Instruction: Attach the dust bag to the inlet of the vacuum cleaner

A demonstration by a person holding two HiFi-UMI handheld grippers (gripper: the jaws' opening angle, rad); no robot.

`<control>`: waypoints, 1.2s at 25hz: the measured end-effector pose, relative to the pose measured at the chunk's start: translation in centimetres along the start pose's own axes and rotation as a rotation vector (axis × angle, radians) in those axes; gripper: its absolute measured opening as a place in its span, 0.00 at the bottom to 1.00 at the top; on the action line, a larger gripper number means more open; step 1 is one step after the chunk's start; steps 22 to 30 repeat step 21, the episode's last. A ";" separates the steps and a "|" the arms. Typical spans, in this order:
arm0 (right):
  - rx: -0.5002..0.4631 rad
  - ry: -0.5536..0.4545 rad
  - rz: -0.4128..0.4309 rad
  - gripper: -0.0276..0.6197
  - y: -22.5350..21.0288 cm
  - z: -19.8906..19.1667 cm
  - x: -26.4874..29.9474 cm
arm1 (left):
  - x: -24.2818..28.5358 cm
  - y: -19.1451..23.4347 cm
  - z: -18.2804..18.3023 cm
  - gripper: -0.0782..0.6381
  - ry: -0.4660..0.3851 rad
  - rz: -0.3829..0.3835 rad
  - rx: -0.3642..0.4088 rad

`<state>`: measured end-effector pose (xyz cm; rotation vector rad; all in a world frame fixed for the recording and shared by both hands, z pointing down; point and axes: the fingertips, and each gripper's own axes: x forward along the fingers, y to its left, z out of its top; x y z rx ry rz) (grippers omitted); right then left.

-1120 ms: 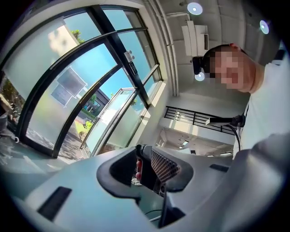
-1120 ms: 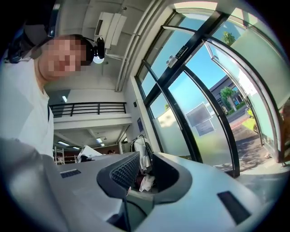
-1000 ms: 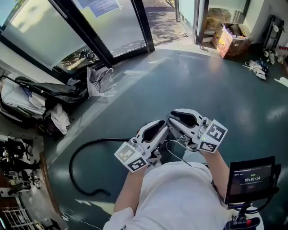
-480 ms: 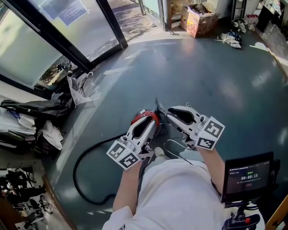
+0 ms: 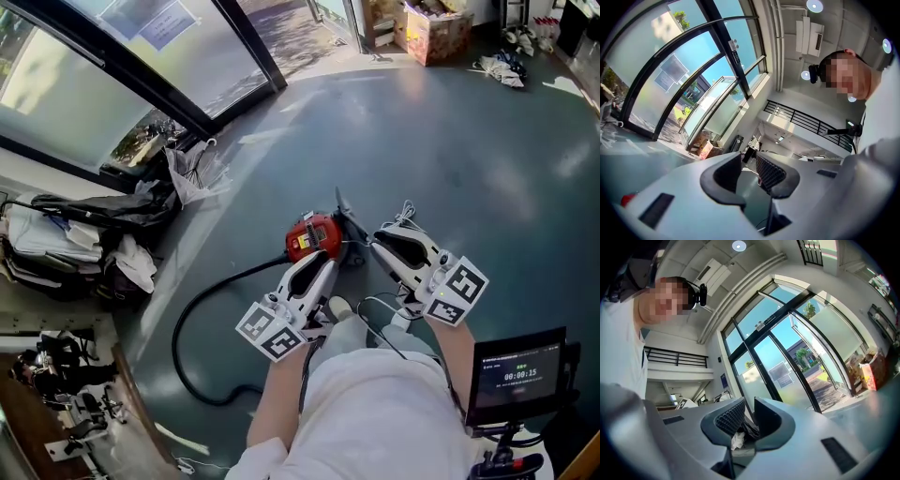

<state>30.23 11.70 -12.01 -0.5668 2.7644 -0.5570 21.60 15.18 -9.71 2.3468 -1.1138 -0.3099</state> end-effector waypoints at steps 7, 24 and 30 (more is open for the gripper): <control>-0.023 -0.029 -0.036 0.14 2.0 -0.3 -2.6 | -0.8 -3.0 -1.6 0.23 0.017 -0.075 0.025; -0.060 -0.034 -0.075 0.14 6.8 -1.3 -0.7 | -3.8 -4.1 0.7 0.23 -0.006 -0.192 0.047; -0.060 -0.034 -0.075 0.14 6.8 -1.3 -0.7 | -3.8 -4.1 0.7 0.23 -0.006 -0.192 0.047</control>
